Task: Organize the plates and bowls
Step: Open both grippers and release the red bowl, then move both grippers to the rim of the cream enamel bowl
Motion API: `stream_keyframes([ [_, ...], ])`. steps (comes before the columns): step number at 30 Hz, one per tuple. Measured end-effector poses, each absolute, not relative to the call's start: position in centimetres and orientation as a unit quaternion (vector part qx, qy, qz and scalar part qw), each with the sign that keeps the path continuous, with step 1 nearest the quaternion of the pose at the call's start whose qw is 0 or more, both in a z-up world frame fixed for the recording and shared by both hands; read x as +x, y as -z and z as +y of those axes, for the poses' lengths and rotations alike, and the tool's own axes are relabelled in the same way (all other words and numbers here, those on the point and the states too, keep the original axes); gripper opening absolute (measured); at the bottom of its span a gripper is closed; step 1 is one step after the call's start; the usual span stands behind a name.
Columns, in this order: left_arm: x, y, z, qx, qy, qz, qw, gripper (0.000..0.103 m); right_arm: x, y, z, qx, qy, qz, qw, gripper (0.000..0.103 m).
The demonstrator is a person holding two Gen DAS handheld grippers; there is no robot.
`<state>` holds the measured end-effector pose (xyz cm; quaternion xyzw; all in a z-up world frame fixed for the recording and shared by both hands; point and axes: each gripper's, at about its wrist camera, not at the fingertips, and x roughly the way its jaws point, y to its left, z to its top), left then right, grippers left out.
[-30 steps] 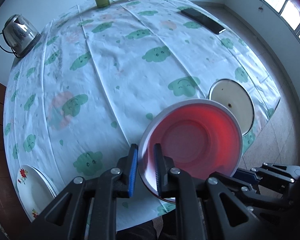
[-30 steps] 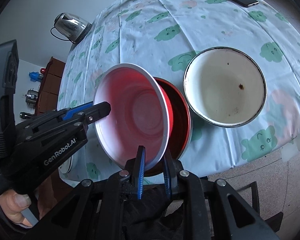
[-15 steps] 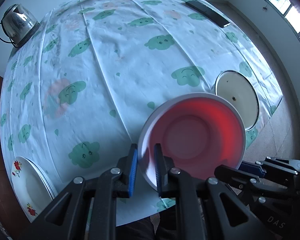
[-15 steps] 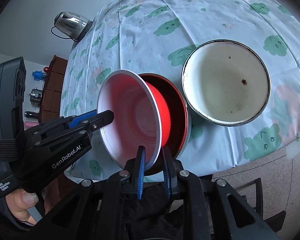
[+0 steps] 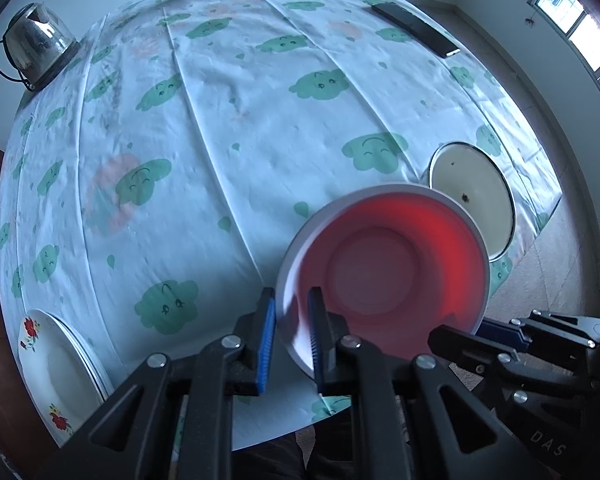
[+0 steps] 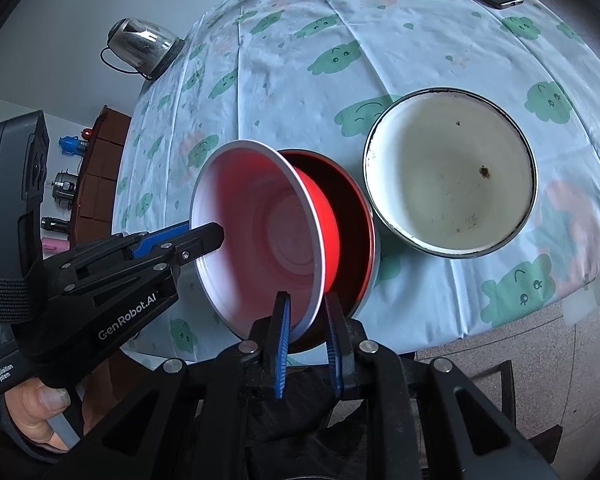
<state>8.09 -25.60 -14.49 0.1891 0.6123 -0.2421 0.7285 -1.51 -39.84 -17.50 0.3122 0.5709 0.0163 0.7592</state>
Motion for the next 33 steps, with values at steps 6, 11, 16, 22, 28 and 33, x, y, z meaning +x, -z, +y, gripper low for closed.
stream_keyframes([
  [6,8.1,14.5,-25.5,0.185,0.244,0.613,0.728,0.013,-1.5,17.3,-39.7,0.304,-0.009,0.57,0.763,0.02],
  [11,8.0,14.4,-25.3,0.18,0.244,0.613,0.73,0.018,-1.2,16.9,-39.0,0.295,-0.019,0.566,0.769,0.044],
  [16,8.1,14.4,-25.1,0.177,0.245,0.614,0.729,0.019,-1.1,16.3,-38.5,0.27,-0.01,0.564,0.78,0.052],
  [22,8.0,14.0,-24.8,0.179,0.243,0.606,0.736,0.035,-1.1,16.3,-38.5,0.267,-0.006,0.564,0.782,0.054],
  [28,8.0,14.2,-24.4,0.177,0.238,0.607,0.737,0.041,-0.9,15.0,-36.6,0.134,0.025,0.57,0.81,0.058],
  [33,8.1,14.0,-23.9,0.168,0.234,0.605,0.742,0.041,-1.0,14.9,-35.1,0.048,0.023,0.572,0.819,0.059],
])
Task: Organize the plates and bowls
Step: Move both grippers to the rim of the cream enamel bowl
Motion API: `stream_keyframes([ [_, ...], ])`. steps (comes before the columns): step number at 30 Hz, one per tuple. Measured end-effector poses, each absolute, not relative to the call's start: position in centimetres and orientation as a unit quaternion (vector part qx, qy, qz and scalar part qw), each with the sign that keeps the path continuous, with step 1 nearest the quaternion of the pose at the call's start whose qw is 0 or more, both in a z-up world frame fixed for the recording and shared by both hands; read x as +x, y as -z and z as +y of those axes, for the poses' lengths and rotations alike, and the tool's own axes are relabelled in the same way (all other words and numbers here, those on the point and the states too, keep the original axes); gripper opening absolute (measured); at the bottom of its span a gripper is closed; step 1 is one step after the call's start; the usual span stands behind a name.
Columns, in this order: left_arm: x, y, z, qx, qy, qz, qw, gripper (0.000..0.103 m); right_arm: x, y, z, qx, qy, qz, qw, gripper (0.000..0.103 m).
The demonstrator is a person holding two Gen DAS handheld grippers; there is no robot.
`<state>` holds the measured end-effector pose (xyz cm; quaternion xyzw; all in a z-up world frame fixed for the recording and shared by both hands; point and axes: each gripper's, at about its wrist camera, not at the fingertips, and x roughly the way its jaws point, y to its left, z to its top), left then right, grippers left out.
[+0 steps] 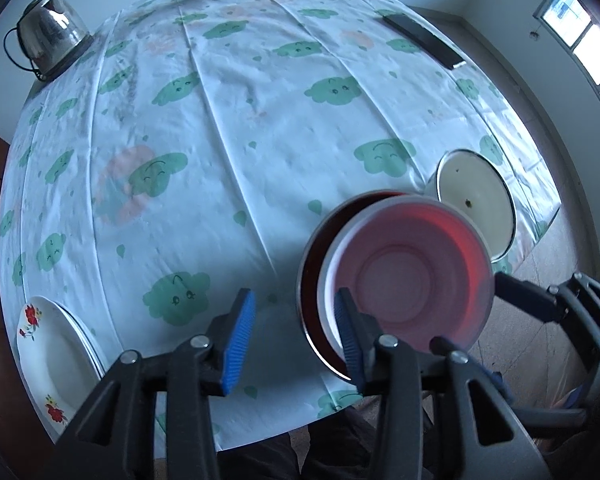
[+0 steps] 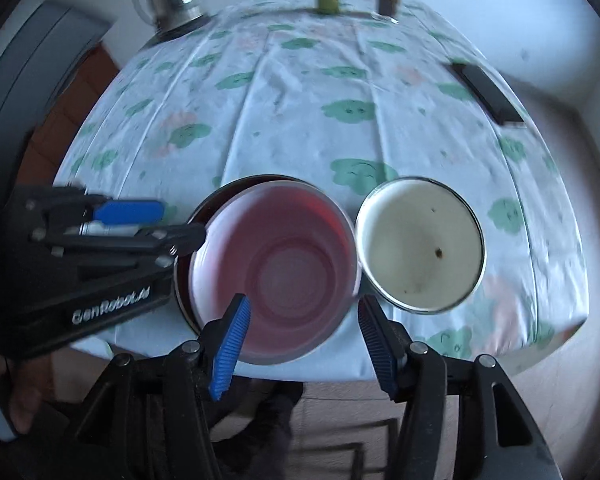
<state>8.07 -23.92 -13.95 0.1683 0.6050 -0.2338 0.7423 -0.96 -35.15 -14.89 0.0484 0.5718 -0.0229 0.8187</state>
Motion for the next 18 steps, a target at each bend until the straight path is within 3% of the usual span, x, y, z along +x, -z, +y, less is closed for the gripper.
stream_keyframes([
  [7,8.3,13.9,-23.2,0.158,0.227,0.608,0.744,0.044,-1.1,15.1,-32.3,-0.05,0.016,0.565,0.823,0.06],
  [18,8.3,13.7,-23.1,0.156,0.229,0.605,0.746,0.046,-1.2,14.4,-34.1,0.011,0.028,0.552,0.834,0.064],
])
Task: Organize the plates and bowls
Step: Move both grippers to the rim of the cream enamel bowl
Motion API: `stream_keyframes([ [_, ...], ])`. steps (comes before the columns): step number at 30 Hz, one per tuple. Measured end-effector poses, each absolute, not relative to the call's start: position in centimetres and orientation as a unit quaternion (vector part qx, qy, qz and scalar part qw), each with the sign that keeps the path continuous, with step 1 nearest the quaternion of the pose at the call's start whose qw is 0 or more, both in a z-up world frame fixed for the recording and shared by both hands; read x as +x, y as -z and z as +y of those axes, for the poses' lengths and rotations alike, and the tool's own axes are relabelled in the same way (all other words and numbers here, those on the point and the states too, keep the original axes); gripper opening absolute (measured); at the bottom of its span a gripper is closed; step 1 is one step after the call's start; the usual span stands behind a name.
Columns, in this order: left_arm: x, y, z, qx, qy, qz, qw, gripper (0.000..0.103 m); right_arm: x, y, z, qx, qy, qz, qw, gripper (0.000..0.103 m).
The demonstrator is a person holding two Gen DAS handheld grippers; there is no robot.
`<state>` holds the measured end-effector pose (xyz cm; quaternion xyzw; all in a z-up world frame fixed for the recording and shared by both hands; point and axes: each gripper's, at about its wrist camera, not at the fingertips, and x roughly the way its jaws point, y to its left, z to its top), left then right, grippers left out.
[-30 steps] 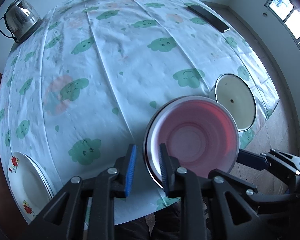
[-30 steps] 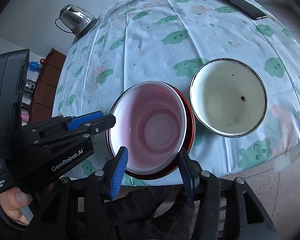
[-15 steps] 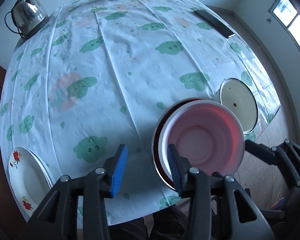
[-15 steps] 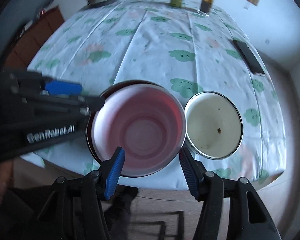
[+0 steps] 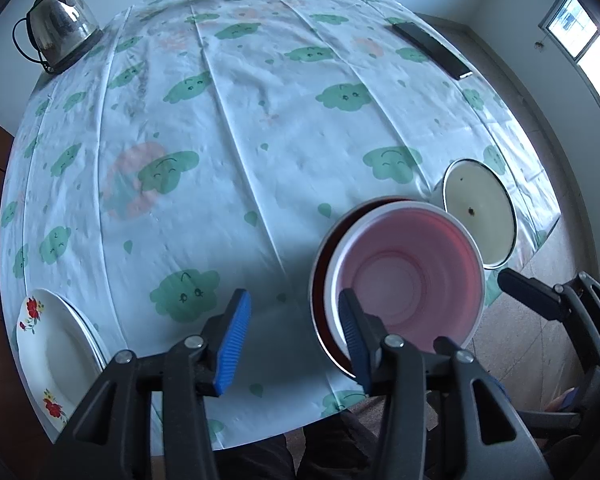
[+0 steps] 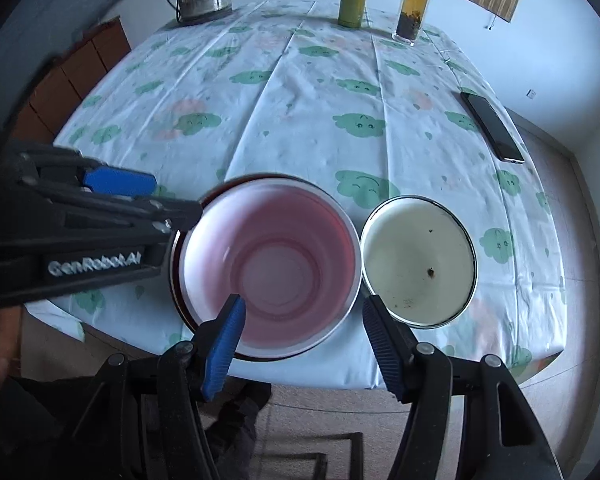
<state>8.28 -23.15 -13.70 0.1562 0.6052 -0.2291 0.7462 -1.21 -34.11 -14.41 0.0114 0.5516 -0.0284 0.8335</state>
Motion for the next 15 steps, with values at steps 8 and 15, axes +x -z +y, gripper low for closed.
stream_keyframes([
  [8,8.2,13.4,-23.6,0.162,0.233,0.599,0.749,0.046,-1.3,13.7,-34.7,0.032,0.036,0.539,0.841,0.065],
  [15,8.3,12.9,-23.8,0.165,0.233,0.591,0.754,0.054,-1.5,13.2,-35.3,0.049,0.042,0.529,0.846,0.065],
])
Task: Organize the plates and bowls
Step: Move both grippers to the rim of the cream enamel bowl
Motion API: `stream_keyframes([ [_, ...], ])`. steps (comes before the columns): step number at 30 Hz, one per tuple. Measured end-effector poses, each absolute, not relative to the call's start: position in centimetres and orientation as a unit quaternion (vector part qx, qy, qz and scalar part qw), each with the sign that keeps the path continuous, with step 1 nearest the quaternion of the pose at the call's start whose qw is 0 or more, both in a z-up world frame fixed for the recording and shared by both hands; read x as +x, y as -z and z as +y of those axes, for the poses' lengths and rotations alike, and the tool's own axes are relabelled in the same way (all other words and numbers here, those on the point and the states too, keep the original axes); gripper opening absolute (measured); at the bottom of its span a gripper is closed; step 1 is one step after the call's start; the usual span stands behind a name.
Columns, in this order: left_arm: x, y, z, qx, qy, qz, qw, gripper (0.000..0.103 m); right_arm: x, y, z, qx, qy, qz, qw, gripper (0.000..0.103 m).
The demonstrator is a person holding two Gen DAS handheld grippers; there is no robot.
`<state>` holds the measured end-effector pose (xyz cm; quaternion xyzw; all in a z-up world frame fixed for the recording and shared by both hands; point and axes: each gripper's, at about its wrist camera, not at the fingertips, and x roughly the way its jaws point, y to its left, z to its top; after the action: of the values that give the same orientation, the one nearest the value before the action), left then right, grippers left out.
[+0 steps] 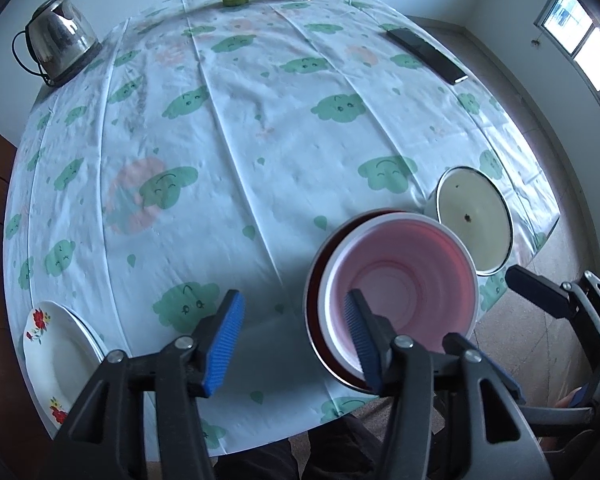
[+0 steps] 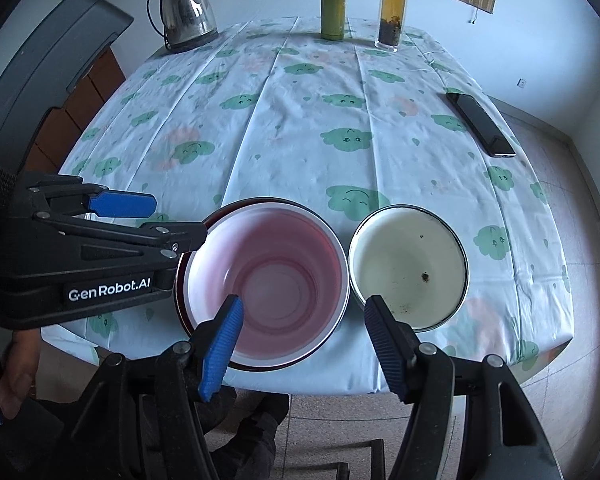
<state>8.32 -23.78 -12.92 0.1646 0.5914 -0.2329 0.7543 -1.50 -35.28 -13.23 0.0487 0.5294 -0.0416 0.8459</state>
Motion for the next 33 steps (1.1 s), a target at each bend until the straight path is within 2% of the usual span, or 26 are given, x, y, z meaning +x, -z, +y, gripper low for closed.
stream_keyframes([
  [13,8.5,12.0,-26.7,0.182,0.254,0.572,0.758,0.055,-3.2,12.7,-40.4,0.134,0.092,0.502,0.85,0.065],
  [30,8.6,12.3,-34.9,0.243,0.298,0.55,0.742,0.055,-5.3,14.9,-47.9,0.242,0.149,0.493,0.822,0.065],
  [33,8.8,13.0,-36.1,0.249,0.302,0.559,0.731,0.052,-5.3,15.4,-48.5,0.253,0.15,0.497,0.816,0.058],
])
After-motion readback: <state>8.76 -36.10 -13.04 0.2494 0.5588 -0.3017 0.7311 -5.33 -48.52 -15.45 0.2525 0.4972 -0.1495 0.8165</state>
